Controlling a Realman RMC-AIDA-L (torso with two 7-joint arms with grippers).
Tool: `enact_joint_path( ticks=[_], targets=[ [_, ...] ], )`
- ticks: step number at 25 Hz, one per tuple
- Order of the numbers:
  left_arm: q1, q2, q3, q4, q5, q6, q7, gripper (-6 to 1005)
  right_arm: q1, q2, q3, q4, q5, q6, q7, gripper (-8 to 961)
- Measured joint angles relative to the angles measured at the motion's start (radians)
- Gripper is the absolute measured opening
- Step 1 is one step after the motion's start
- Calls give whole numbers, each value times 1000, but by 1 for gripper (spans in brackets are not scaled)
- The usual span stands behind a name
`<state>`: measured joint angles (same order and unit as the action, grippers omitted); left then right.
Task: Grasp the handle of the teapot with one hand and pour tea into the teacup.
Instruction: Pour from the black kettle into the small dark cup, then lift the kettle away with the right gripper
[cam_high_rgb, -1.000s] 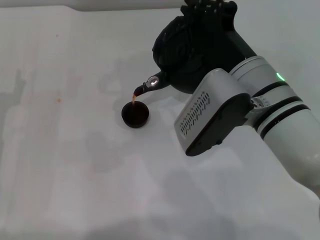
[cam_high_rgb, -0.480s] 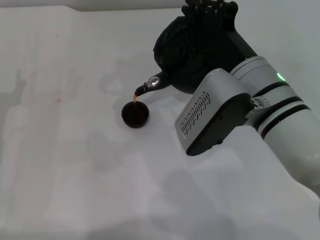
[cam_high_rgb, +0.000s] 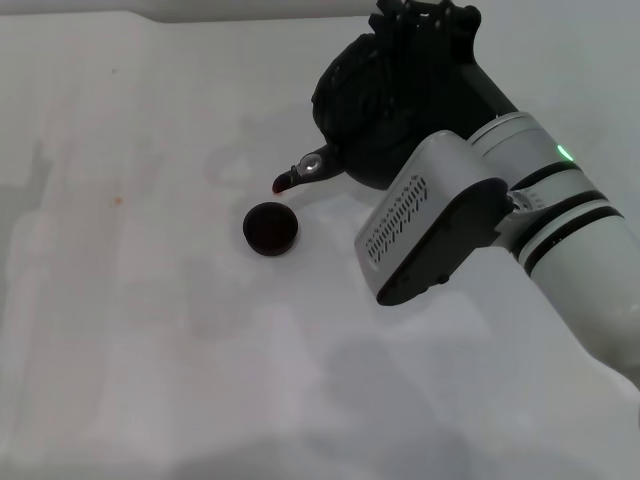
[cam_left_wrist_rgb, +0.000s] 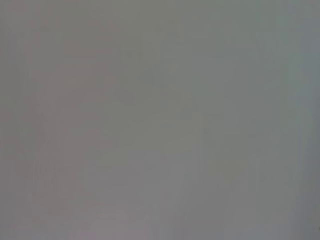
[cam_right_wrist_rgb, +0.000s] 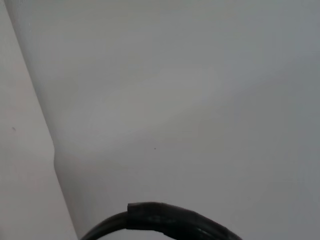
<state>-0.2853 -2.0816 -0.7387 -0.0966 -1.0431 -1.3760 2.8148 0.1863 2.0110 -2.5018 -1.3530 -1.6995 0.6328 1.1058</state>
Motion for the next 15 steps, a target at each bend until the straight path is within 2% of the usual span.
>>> enact_joint_path(
  ticks=[15],
  targets=[
    [0, 0, 1, 0, 0, 0, 0, 865, -9, 2, 38, -8, 68, -42, 14, 117]
  ],
)
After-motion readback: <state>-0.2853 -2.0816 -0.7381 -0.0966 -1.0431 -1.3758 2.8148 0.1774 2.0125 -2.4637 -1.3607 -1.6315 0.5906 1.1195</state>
